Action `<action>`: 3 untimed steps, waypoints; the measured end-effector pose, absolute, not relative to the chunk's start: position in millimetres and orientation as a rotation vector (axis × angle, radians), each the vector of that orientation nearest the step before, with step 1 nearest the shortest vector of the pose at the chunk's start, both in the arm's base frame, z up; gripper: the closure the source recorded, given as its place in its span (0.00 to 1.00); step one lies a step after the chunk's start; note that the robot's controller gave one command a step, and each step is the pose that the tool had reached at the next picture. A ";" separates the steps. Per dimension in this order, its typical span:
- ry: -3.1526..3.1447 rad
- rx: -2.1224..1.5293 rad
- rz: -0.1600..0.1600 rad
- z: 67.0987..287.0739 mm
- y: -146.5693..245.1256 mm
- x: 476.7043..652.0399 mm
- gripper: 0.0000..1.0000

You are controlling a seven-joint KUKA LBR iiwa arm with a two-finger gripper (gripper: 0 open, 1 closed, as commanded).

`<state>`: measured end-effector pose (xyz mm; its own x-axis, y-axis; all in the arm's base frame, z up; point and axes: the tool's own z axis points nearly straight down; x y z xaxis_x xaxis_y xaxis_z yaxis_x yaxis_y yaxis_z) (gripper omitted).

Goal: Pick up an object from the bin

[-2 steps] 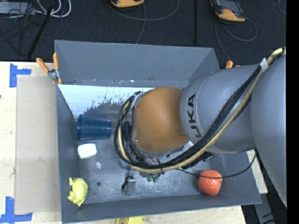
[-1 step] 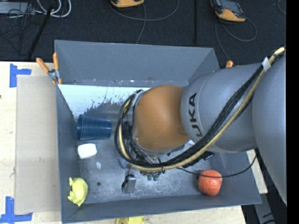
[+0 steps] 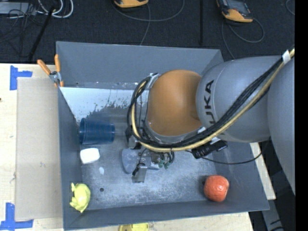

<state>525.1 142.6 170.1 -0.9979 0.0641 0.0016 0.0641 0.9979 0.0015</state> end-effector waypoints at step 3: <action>-3.146 -0.095 -0.003 96.4 81.3 577.3 0.00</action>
Offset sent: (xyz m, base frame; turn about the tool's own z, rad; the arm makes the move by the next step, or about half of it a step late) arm 0.0207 -0.0473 -0.0591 0.0097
